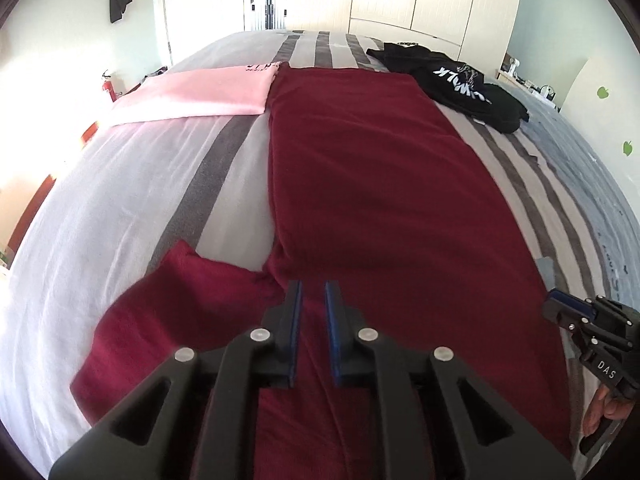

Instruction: Fold clothes

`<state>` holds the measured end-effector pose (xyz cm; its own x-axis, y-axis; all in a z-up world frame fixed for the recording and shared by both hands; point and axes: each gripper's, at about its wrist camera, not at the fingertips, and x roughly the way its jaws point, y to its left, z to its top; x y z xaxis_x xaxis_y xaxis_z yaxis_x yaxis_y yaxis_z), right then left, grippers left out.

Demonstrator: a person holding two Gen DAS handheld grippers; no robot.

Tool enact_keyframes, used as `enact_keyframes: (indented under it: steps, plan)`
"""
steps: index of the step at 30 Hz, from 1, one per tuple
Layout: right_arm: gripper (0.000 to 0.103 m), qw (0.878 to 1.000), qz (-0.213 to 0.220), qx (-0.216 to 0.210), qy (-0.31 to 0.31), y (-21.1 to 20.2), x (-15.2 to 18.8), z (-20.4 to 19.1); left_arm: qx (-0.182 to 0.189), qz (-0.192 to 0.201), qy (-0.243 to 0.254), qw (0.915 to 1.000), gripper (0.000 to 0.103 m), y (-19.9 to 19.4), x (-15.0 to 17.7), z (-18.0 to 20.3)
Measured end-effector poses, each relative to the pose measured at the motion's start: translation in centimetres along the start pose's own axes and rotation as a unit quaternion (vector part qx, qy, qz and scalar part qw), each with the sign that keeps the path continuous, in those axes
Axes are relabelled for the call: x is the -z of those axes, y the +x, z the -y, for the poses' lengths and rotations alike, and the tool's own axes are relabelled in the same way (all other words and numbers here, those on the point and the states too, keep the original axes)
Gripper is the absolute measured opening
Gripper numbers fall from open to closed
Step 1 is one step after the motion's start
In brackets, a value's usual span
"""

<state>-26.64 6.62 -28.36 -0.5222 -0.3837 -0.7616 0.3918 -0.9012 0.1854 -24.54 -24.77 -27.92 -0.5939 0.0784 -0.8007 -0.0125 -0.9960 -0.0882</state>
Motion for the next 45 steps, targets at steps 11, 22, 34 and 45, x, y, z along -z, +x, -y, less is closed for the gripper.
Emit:
enact_keyframes:
  steps: [11, 22, 34, 45]
  plan:
    - [0.018, 1.000, -0.002, -0.014, -0.011, -2.8, 8.4, -3.5, -0.023, -0.027, -0.024, 0.9991, 0.018, -2.0, 9.1, -2.2]
    - [0.020, 1.000, 0.016, -0.002, 0.000, -8.2, 9.0, -6.2, 0.015, -0.006, -0.030, 0.9994, 0.019, -7.6, 10.9, -0.3]
    - [0.022, 1.000, -0.021, 0.000, 0.007, -8.6, 17.2, -9.8, 0.023, -0.040, -0.037, 0.9982, 0.019, -6.9, 16.0, -1.7]
    - [0.022, 0.998, -0.017, 0.044, 0.039, -10.2, 13.5, -9.4, -0.029, 0.010, -0.088, 0.9956, 0.056, -8.8, 11.9, -8.5]
